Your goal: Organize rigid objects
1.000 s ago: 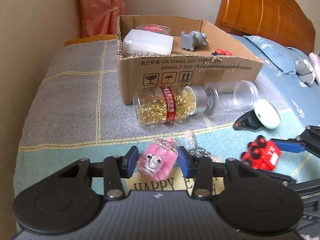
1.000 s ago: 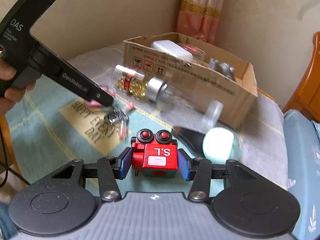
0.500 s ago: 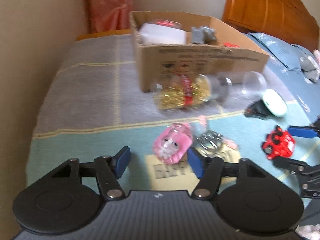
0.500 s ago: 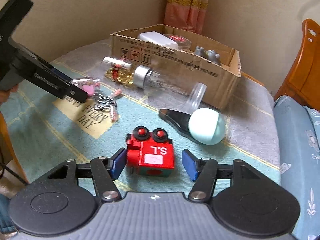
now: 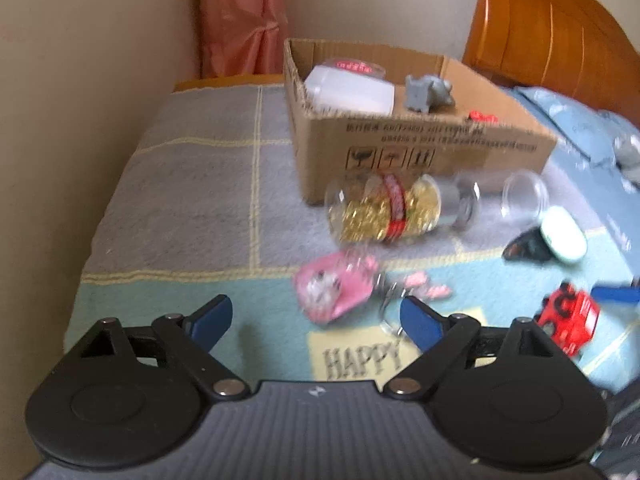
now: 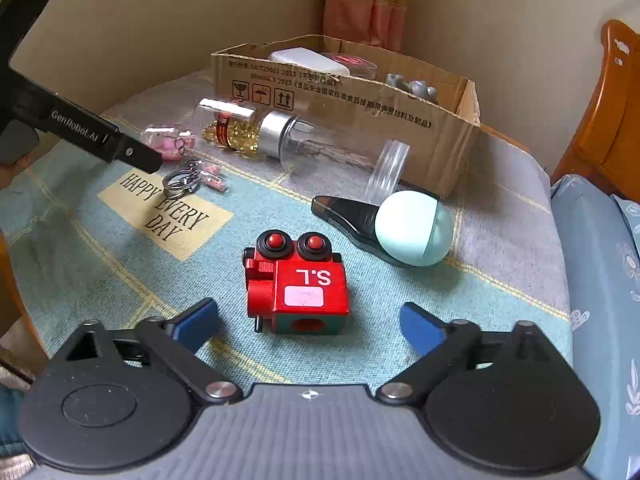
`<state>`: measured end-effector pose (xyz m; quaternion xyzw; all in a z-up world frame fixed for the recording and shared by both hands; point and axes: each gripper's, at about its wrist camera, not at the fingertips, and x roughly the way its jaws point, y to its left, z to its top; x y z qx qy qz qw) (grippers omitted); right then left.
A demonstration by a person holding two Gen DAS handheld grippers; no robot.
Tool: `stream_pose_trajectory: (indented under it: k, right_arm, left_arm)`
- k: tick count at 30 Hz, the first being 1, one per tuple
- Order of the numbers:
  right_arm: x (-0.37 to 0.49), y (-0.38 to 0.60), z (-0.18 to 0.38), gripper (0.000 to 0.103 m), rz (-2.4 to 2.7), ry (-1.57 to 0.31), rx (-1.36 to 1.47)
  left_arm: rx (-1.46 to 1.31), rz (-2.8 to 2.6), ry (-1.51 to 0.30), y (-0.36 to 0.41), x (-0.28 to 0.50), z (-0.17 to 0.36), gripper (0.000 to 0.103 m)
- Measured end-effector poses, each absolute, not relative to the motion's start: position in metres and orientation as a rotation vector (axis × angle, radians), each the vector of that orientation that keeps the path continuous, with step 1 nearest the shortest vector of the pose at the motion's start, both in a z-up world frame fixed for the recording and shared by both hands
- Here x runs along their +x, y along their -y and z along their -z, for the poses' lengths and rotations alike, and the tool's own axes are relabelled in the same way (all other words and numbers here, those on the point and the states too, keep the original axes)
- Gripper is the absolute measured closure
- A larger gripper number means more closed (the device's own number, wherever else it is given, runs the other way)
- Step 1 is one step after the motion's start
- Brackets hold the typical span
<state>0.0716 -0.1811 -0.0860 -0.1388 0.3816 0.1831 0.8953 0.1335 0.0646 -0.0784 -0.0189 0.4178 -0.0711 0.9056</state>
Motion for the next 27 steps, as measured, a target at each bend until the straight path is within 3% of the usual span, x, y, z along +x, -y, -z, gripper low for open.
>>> stream_pose_trajectory:
  k: [8,27]
  right_arm:
    - [0.074,0.188,0.091,0.000,-0.393,-0.806,-0.199]
    - [0.068,0.191,0.096,0.000,-0.401,-0.755,-0.186]
  left_arm:
    - [-0.079,0.088,-0.867,-0.056,0.158,0.085,0.012]
    - [-0.032,-0.004,-0.868,-0.060,0.133,0.096,0.008]
